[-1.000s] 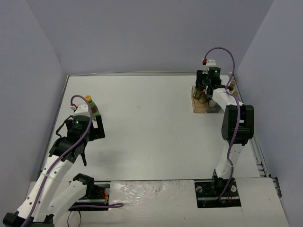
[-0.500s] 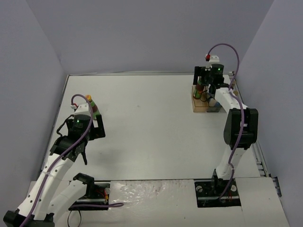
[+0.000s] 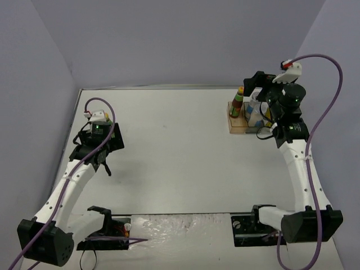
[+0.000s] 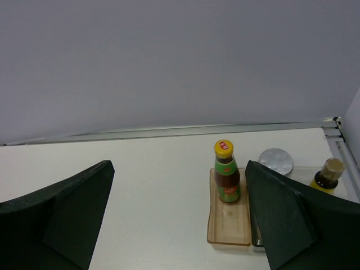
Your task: Organize the condiment bottles
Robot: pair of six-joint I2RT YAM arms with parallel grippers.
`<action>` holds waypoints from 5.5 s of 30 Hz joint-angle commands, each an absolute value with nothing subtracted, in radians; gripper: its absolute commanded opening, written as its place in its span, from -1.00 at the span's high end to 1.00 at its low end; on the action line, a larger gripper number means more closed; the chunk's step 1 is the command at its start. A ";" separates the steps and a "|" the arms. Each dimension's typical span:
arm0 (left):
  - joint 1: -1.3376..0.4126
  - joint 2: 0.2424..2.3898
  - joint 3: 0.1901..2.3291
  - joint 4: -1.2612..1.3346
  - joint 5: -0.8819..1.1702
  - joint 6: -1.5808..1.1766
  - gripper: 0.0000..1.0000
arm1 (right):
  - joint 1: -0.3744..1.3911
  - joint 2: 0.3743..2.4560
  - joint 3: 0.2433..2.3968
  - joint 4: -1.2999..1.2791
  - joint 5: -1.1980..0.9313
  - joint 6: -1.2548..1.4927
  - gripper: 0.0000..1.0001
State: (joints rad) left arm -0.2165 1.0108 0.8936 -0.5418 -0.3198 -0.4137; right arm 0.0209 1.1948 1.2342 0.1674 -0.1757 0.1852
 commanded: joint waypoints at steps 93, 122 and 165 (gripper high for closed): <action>-0.330 1.004 1.126 -0.459 -0.056 -0.401 -0.94 | 0.512 1.187 1.001 0.104 -0.130 0.074 -1.00; -0.164 0.718 0.835 -0.519 -0.163 -0.331 -0.94 | 0.624 1.560 0.974 0.416 -0.050 0.060 0.61; -0.156 0.750 0.836 -0.509 -0.133 -0.320 -0.94 | 0.015 1.634 1.330 0.384 -0.095 -0.002 1.00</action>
